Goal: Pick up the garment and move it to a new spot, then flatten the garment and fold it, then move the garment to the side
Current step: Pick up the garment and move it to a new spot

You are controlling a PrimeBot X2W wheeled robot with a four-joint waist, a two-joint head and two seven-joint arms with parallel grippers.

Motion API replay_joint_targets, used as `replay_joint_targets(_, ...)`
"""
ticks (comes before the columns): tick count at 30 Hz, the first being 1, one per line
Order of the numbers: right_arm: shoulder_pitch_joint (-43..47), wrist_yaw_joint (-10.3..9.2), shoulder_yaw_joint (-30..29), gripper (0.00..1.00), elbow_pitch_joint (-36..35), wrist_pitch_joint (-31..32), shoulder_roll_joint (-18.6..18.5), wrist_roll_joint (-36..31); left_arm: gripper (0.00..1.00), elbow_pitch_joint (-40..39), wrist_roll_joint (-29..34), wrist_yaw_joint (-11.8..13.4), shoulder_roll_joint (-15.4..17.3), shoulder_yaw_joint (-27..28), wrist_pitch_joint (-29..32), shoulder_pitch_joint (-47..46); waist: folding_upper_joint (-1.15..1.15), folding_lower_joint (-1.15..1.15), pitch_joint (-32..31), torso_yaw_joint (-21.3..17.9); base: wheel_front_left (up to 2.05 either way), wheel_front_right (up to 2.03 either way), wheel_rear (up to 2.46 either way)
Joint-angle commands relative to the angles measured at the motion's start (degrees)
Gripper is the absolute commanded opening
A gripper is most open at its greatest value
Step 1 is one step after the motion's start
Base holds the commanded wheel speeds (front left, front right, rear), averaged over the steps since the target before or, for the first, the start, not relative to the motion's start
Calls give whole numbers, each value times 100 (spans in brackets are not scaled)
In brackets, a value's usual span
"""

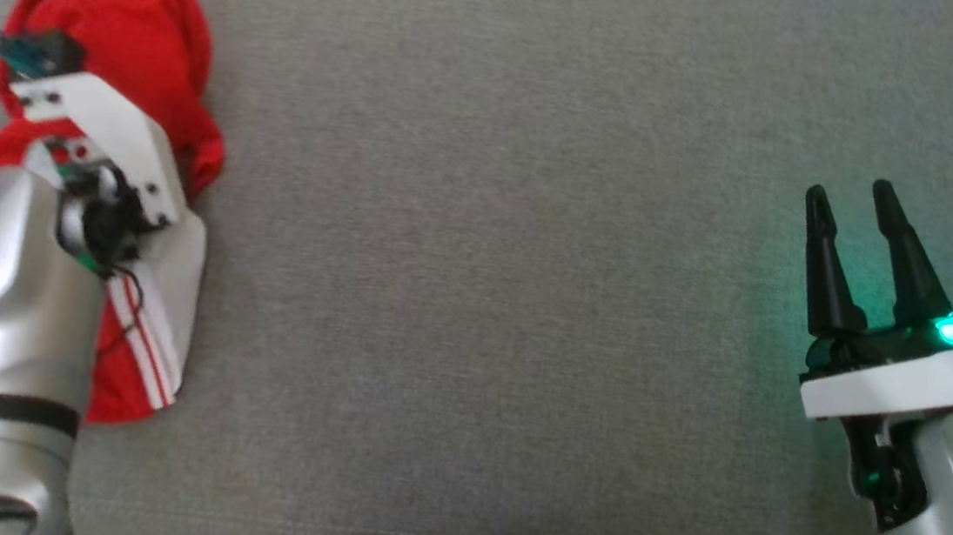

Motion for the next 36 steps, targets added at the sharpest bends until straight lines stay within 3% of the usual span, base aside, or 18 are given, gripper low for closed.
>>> replay_joint_targets(1, -141, -4, 109, 100, -147, -60, -63, 70, 100, 120, -42, 0, 247, 123, 18, -165, 0, 0, 118, -131, 0, 0, 0)
replay_joint_targets(2, -141, -4, 109, 100, -147, -60, -63, 70, 100, 120, -42, 0, 247, 123, 18, -165, 0, 0, 118, -131, 0, 0, 0)
replay_joint_targets(4, -152, -4, 101, 100, -118, -61, -45, 85, 0, 313, -46, -40, 266, 100, -115, -183, 0, 0, 76, -136, 0, 0, 0)
replay_joint_targets(12, -65, -4, 138, 100, 51, -61, 79, 71, 0, 431, 13, -278, 408, -24, -553, -298, 0, 0, -406, -106, 0, 0, 0)
replay_joint_targets(19, 153, -4, 119, 100, 263, -62, 308, 0, 0, -92, 206, -636, 499, -399, -936, -573, 0, 0, -1195, -160, 0, 0, 0)
replay_joint_targets(27, 374, -4, 53, 100, 454, -62, 530, -125, 0, -1389, -13, -859, 248, -878, -925, -600, 0, 0, -1833, -534, 0, 0, 0)
replay_joint_targets(36, 364, -4, 24, 100, 463, -62, 563, -206, 0, -3087, -570, -876, -212, -1203, -792, -32, 0, 0, -1953, -1301, 0, 0, 0)
